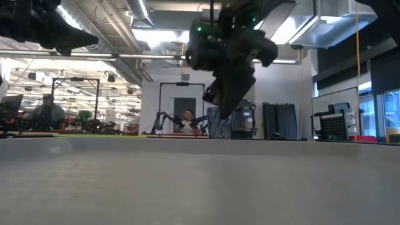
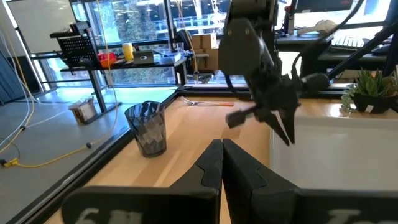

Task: Pick and place plate/cup/fork/spoon on tray
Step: Move the gray tray to the center of the table

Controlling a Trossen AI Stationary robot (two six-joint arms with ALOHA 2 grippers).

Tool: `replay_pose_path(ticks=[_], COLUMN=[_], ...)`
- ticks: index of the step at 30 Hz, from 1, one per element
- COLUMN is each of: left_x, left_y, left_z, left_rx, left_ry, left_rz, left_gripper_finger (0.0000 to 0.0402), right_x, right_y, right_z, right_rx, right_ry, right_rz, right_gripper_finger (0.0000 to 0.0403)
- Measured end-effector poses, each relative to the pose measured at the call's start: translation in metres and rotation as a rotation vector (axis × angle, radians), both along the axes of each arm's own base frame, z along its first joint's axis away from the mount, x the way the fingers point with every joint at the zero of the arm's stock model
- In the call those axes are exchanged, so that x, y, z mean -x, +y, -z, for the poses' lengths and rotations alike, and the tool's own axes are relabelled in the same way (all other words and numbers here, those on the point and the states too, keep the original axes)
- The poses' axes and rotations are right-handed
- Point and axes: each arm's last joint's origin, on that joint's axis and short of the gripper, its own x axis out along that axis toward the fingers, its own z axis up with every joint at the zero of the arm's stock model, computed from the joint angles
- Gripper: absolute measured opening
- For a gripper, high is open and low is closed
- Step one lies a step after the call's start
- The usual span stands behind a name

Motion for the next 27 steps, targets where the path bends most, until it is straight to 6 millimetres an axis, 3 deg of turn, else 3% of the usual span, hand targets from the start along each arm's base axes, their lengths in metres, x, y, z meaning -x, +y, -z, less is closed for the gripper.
replay_pose_path(ticks=[16,27], left_x=[0.000,0.000], left_y=[0.000,0.000], left_z=[0.000,0.000], left_rx=[-0.001,-0.001], left_ry=[0.001,0.000], left_rz=[0.000,0.000], left_gripper_finger=[0.0000,0.0000], right_x=[-0.015,-0.016], right_y=[0.001,-0.005], right_z=[0.047,0.047], right_rx=[0.037,0.141], right_ry=[0.051,0.048], right_rz=[0.051,0.087], right_gripper_finger=[0.0021,0.0009])
